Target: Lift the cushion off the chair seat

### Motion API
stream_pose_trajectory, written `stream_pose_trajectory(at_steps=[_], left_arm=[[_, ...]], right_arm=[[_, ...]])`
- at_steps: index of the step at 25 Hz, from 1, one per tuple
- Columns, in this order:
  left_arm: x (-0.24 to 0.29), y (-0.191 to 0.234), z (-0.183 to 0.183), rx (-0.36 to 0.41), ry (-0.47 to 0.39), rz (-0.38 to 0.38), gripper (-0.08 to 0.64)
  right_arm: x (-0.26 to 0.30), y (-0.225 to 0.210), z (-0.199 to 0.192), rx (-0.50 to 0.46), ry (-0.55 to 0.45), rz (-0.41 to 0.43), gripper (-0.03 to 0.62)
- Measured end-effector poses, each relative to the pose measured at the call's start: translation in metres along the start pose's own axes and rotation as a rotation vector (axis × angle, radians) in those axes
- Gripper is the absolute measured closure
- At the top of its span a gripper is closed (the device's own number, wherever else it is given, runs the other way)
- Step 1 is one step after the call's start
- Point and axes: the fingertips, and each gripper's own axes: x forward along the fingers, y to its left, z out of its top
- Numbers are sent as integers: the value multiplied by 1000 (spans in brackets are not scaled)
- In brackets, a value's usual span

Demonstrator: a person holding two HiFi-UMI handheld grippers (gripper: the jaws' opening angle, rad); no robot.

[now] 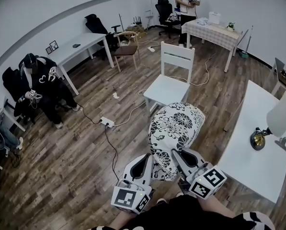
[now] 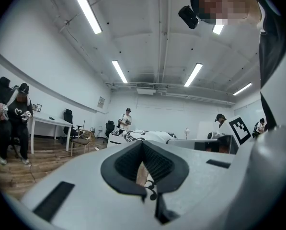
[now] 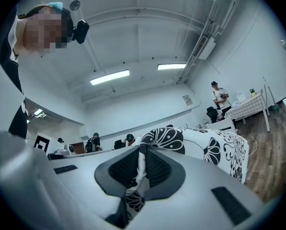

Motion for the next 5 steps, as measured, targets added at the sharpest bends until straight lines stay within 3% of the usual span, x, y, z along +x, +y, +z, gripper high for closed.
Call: stream_pose_trajectory(at_steps=[5], left_arm=[[-2, 0, 2, 3, -7, 0, 558]], right_arm=[[-2, 0, -3, -7, 15, -11, 557]])
